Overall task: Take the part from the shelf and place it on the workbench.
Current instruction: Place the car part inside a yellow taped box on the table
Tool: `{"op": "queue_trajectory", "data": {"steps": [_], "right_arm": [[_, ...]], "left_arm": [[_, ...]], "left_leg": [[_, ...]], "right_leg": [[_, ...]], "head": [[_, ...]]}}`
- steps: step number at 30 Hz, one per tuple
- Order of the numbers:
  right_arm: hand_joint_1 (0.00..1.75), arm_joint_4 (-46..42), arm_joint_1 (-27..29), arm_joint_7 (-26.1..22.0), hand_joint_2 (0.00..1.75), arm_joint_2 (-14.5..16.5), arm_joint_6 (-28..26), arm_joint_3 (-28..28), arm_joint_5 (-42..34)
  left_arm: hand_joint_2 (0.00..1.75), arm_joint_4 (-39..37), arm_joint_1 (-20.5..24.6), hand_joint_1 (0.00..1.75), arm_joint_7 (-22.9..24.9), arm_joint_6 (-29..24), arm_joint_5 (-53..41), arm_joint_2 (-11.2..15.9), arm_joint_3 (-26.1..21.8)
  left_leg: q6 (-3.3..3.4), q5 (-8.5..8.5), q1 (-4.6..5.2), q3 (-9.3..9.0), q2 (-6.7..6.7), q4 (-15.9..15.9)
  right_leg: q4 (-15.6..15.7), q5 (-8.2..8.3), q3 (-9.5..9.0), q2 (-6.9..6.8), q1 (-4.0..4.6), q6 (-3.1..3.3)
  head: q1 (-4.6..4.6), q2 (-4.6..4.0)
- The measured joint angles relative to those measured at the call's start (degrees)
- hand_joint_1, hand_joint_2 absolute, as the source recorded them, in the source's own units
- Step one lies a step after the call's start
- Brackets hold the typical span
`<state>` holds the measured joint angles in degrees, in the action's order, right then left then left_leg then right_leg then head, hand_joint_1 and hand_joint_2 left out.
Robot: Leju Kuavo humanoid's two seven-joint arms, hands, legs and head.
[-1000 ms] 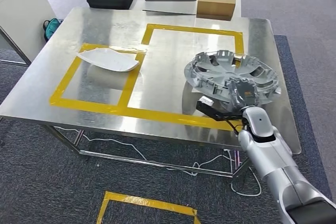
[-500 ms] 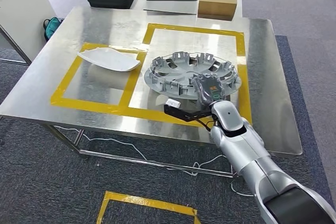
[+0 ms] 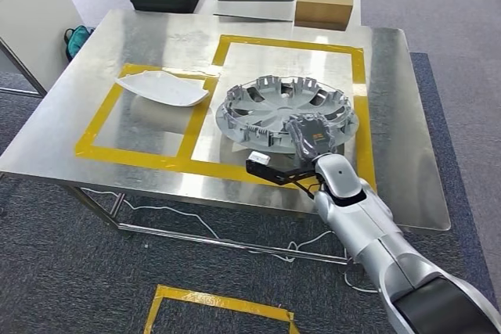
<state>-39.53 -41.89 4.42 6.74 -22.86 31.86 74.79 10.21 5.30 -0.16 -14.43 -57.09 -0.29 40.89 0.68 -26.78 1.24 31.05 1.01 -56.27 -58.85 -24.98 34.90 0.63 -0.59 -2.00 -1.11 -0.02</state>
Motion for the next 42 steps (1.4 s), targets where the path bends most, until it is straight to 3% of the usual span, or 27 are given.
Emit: {"op": "queue_trajectory", "data": {"steps": [5, 20, 30, 42], "right_arm": [[1.75, 1.28, 0.02, 2.04, 1.75, -0.8, 0.15, 0.18, 0.83], [1.75, 6.52, -0.52, 7.8, 1.75, -7.16, 1.25, -2.5, 2.2], [1.75, 7.59, -1.05, 8.52, 1.75, -8.64, 1.27, -4.07, 2.37], [1.75, 8.04, -0.98, 5.01, 1.75, -8.72, -0.41, -5.33, 2.46]], "left_arm": [[0.0, 0.0, -0.07, 0.0, 0.74, -0.26, 0.0, 0.07, -0.03], [0.0, 0.0, -0.6, 0.0, 1.72, -1.81, -0.02, 0.31, -0.4], [0.0, 0.0, -0.68, 0.0, 1.75, -2.04, -0.16, 0.31, -0.62], [0.0, 0.0, -0.6, 0.0, 2.16, -2.52, -1.21, 0.31, -0.71]], "left_leg": [[0.0, 0.0, 0.0, 0.0, 0.0, 0.0], [0.02, -0.01, 0.03, 0.03, 0.02, -0.01], [0.03, -0.01, 0.02, 0.02, 0.02, -0.01], [0.03, -0.01, 0.03, 0.04, 0.02, -0.01]], "right_leg": [[0.0, 0.0, 0.0, -0.01, 0.0, 0.0], [0.06, 0.02, -0.01, -0.03, -0.04, -0.03], [0.06, 0.02, -0.01, -0.03, -0.03, -0.03], [0.06, 0.03, -0.03, -0.03, -0.04, -0.03]], "head": [[-0.01, 0.0], [-0.01, 0.0], [0.0, 0.0], [-0.01, 0.0]]}}
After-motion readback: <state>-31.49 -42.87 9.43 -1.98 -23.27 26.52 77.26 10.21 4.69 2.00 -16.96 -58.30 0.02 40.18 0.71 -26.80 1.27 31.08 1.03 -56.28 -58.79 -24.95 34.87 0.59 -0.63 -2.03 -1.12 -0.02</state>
